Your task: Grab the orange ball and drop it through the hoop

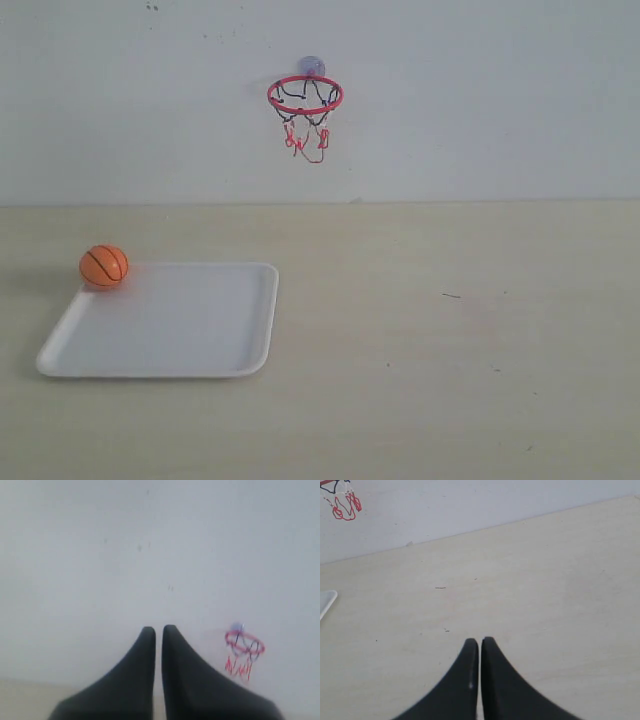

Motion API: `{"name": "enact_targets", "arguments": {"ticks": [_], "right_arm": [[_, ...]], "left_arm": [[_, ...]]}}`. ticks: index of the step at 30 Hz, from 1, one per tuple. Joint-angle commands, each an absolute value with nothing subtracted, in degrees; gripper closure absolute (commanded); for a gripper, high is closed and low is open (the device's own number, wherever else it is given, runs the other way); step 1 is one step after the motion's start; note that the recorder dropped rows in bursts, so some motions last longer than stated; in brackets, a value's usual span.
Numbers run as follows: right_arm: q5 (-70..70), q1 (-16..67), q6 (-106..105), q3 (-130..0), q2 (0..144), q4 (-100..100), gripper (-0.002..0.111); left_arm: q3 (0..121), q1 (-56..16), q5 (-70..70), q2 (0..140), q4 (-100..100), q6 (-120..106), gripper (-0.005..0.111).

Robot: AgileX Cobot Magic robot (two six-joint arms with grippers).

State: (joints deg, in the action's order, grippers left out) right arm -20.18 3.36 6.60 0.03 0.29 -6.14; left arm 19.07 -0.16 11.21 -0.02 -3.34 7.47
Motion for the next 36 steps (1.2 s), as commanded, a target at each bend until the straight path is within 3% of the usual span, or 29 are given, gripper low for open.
{"name": "enact_targets", "arguments": {"ticks": [1, 4, 6, 13, 22, 30, 33, 35, 36], "right_arm": [[-19.54, 2.90, 6.45, 0.00, 0.00, -5.64, 0.107], [-19.78, 2.90, 6.45, 0.00, 0.00, -5.64, 0.107], [-19.95, 2.90, 6.45, 0.00, 0.00, -5.64, 0.107], [-19.95, 2.90, 6.45, 0.00, 0.00, -5.64, 0.107], [-19.95, 2.90, 6.45, 0.00, 0.00, -5.64, 0.107], [-19.95, 2.90, 6.45, 0.00, 0.00, -5.64, 0.107], [-19.95, 2.90, 6.45, 0.00, 0.00, -5.64, 0.107], [-19.95, 2.90, 6.45, 0.00, 0.00, -5.64, 0.107], [-19.95, 2.90, 6.45, 0.00, 0.00, -5.64, 0.107]], "left_arm": [[23.33, -0.64, -0.51, 0.00, -4.11, 8.13, 0.103], [23.41, -0.64, -15.15, 0.00, -4.11, 8.13, 0.103], [24.49, -0.64, -16.90, 2.08, -7.43, 10.61, 0.103], [36.68, -0.64, 2.85, 30.39, -8.79, 12.44, 0.103], [67.45, -0.64, 42.18, 76.54, -6.38, -2.66, 0.103], [83.17, -0.64, 50.62, 99.83, -6.20, -3.96, 0.101], [86.85, -0.64, 50.73, 104.56, -6.20, -3.02, 0.084], [88.91, -0.64, 51.51, 107.11, -6.20, -3.02, 0.066], [90.22, -0.64, 52.31, 108.67, -5.95, -3.02, 0.050]]}}
